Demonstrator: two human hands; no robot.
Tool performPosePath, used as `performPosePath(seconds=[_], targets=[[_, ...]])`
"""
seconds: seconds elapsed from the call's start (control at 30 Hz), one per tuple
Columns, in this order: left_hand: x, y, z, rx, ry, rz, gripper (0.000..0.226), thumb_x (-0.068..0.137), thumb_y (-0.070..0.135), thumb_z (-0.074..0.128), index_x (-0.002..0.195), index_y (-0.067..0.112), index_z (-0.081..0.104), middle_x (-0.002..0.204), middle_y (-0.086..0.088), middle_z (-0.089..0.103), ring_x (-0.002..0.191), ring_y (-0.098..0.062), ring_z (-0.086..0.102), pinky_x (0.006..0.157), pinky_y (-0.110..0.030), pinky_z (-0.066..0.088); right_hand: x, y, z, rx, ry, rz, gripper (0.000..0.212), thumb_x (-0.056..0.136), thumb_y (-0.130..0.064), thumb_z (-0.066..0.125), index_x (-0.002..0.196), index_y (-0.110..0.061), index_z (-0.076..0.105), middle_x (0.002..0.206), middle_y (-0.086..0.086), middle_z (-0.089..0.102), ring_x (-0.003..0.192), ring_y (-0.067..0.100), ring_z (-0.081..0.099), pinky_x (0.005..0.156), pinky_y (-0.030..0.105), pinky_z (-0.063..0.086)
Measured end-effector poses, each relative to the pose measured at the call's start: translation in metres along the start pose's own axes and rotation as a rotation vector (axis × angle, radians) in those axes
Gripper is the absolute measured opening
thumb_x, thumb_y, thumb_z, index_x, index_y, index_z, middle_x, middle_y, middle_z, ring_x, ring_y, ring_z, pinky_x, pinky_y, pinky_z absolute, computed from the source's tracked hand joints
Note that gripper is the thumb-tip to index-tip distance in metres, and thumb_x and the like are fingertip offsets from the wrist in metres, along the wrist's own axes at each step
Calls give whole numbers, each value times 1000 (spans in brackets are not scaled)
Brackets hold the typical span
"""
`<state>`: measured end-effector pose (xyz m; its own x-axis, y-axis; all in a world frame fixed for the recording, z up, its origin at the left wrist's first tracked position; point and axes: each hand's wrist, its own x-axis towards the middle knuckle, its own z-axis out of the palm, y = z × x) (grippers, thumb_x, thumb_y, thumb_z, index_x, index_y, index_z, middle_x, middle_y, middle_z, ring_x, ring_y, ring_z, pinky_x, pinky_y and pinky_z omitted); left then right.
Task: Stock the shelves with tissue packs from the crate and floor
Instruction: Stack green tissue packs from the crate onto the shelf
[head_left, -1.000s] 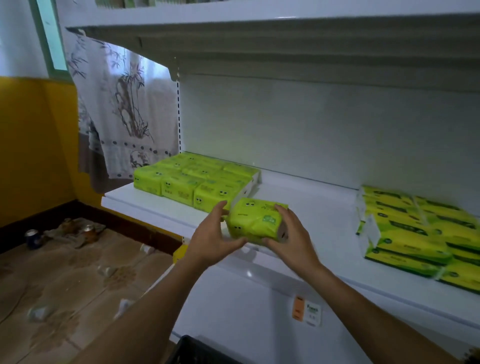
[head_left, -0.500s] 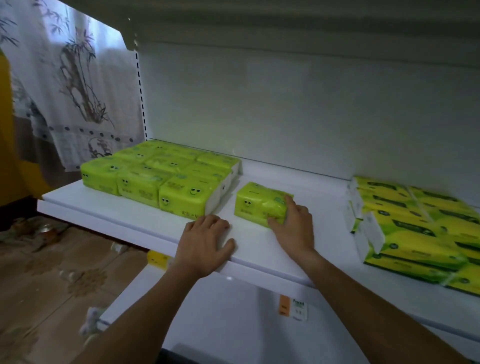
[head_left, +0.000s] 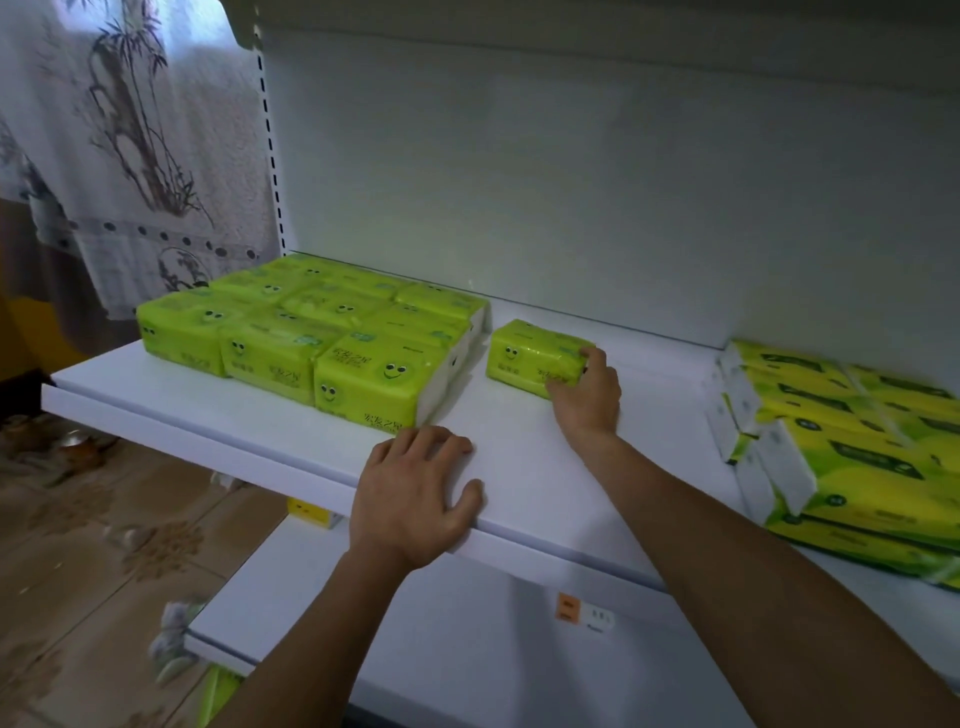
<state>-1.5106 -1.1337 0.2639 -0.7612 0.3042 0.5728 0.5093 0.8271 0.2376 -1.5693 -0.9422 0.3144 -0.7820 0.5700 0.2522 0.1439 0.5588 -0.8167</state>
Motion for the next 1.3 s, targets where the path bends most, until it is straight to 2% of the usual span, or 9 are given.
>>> performPosePath(seconds=[0.13, 0.27, 0.43, 0.63, 0.7, 0.8, 0.9, 1.1, 1.3], targets=[[-1, 0, 1, 1, 32, -7, 38, 73, 46, 42, 96, 26, 65, 95, 8, 64, 86, -19, 58, 73, -30, 45, 5, -4, 15, 141, -67, -28, 66, 81, -5, 57, 142, -21, 36, 129, 16, 52, 117, 32, 53, 98, 33, 42], [-1, 0, 0, 0, 25, -16, 39, 72, 45, 41, 95, 25, 66, 95, 8, 64, 86, -19, 59, 73, -31, 46, 11, -1, 25, -87, -170, -174, 59, 85, -6, 54, 141, -20, 41, 134, 16, 43, 123, 30, 45, 99, 27, 34], [-1, 1, -1, 5, 9, -29, 39, 72, 44, 40, 96, 25, 64, 95, 8, 64, 86, -19, 58, 73, -29, 44, 17, -4, 35, -202, -176, -123, 66, 86, -17, 54, 146, -23, 29, 135, 16, 32, 126, 31, 35, 104, 27, 29], [-1, 2, 1, 2, 32, -35, 38, 70, 42, 40, 93, 25, 64, 93, 8, 64, 83, -19, 58, 73, -28, 36, 16, -2, 34, 15, -178, -94, 74, 84, -16, 57, 148, -23, 21, 147, 12, 30, 133, 27, 35, 108, 33, 33], [-1, 3, 1, 3, 31, -45, 38, 70, 43, 40, 93, 26, 64, 92, 9, 63, 83, -18, 58, 73, -27, 37, 16, -1, 33, 57, -167, -91, 66, 85, -13, 56, 145, -20, 30, 147, 9, 31, 133, 25, 35, 105, 26, 31], [-1, 2, 0, 5, 33, -43, 38, 70, 43, 40, 93, 26, 65, 92, 9, 63, 82, -18, 58, 72, -27, 37, 16, 0, 34, 21, -148, -107, 41, 84, -11, 55, 125, -15, 57, 135, 10, 41, 122, 26, 46, 86, 15, 32], [-1, 2, 1, 5, 27, -39, 39, 70, 43, 40, 93, 25, 65, 92, 8, 64, 82, -19, 58, 73, -27, 40, 19, 2, 37, -20, -179, -100, 40, 84, -12, 55, 124, -16, 58, 134, 12, 40, 121, 27, 45, 93, 21, 36], [0, 2, 1, 7, 29, -30, 40, 70, 43, 40, 94, 24, 66, 93, 7, 65, 81, -19, 59, 72, -28, 45, 19, 2, 40, -144, -277, -118, 58, 84, -17, 53, 140, -25, 41, 145, 10, 28, 133, 27, 32, 109, 36, 33], [-1, 0, 2, 15, 34, -14, 40, 70, 43, 39, 95, 25, 65, 93, 7, 64, 83, -19, 59, 72, -29, 45, 14, 1, 31, -27, -282, -83, 59, 85, -15, 52, 142, -24, 38, 151, 8, 25, 136, 25, 31, 106, 31, 35]])
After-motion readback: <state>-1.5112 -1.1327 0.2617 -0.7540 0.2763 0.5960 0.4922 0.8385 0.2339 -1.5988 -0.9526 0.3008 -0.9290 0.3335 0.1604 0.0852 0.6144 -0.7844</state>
